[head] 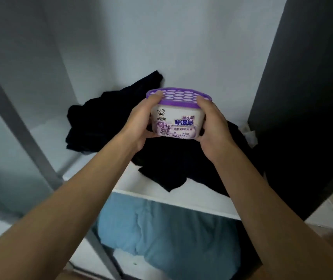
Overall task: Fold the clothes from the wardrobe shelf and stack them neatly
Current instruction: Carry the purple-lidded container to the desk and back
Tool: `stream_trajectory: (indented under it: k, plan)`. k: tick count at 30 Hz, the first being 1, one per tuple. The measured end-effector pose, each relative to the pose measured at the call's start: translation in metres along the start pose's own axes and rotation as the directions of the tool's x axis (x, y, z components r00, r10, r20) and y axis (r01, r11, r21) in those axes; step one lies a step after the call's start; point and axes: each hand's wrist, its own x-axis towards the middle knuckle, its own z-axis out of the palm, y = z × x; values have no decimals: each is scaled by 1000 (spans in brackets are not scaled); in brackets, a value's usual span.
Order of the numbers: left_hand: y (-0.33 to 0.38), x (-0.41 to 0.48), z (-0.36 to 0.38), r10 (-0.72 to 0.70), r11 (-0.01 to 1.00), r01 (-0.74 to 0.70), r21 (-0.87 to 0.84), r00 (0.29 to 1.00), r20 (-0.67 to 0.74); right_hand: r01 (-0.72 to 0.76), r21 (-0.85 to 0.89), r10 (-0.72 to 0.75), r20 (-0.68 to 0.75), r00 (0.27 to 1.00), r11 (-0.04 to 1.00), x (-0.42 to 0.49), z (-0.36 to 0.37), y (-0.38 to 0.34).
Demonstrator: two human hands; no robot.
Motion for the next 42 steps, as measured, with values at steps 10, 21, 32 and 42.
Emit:
stream_trajectory:
  k: [10, 21, 32, 42]
  plan:
    - [-55, -170, -58, -78, 997, 58, -59, 901, -426, -352, 72, 327, 235, 915, 933, -102, 28, 79]
    - [-82, -384, -187, -91, 996, 56, -73, 696, -712, -551, -146, 542, 502, 674, 821, -255, 136, 183]
    - [-76, -617, -347, -22, 999, -32, -39, 425, -905, -528, -368, 607, 685, 403, 765, -467, 315, 281]
    - [-68, -742, -463, -14, 996, -77, -36, 267, -964, -484, -485, 655, 701, 283, 728, -591, 444, 351]
